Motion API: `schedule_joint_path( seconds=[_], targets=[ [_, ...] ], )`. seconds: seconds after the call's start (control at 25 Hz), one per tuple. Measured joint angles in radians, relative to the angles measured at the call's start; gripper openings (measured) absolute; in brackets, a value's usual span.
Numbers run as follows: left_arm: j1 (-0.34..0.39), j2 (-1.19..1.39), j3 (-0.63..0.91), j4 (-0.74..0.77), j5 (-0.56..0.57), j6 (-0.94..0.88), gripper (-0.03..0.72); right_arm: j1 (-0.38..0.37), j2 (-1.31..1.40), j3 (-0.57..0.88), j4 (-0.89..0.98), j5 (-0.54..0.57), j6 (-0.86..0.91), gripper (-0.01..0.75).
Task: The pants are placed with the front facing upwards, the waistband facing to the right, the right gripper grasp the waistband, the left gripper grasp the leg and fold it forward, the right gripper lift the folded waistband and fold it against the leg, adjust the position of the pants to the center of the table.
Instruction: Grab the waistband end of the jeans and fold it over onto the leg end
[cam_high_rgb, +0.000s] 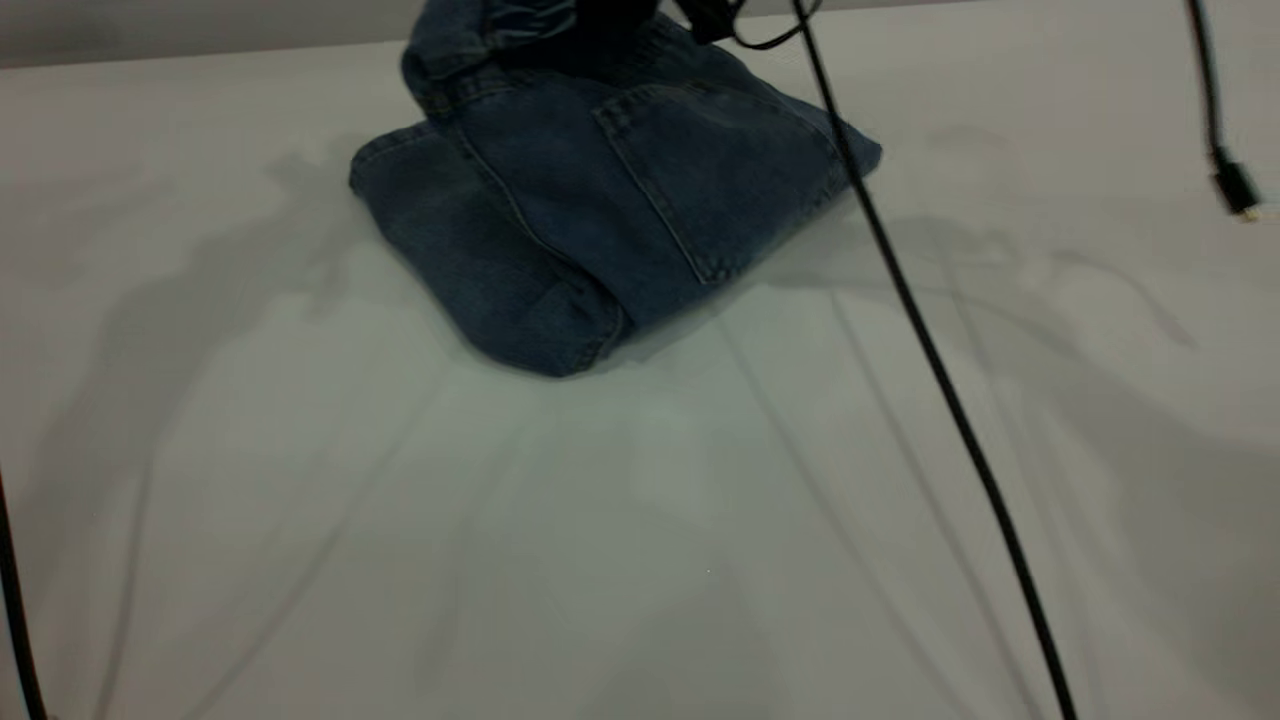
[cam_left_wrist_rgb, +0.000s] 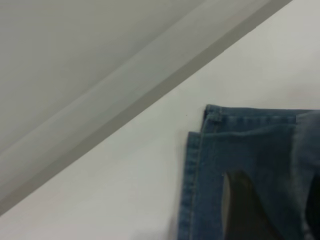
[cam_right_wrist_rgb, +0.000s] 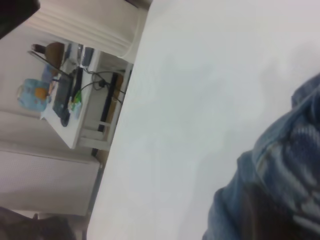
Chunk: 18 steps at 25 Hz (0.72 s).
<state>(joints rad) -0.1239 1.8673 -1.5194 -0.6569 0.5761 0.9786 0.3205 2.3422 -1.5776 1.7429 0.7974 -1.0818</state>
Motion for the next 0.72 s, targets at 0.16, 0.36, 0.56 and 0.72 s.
schedule_joint_path(
  seconds=[0.16,0.36,0.56,0.72],
  targets=[
    [0.000,0.003,0.000,0.000,0.006,0.000,0.309,0.017,0.041,-0.065,0.003,-0.015,0.000,0.082],
    [0.000,0.003,0.000,-0.007,0.014,0.000,0.309,0.028,0.060,-0.078,0.005,-0.016,-0.001,0.185],
    [0.000,0.003,0.000,-0.007,0.015,0.000,0.309,0.029,0.062,-0.078,0.004,-0.019,-0.022,0.417],
    [0.000,0.003,0.000,-0.007,0.015,0.000,0.309,0.029,0.062,-0.078,0.003,-0.002,-0.022,0.554]
  ],
)
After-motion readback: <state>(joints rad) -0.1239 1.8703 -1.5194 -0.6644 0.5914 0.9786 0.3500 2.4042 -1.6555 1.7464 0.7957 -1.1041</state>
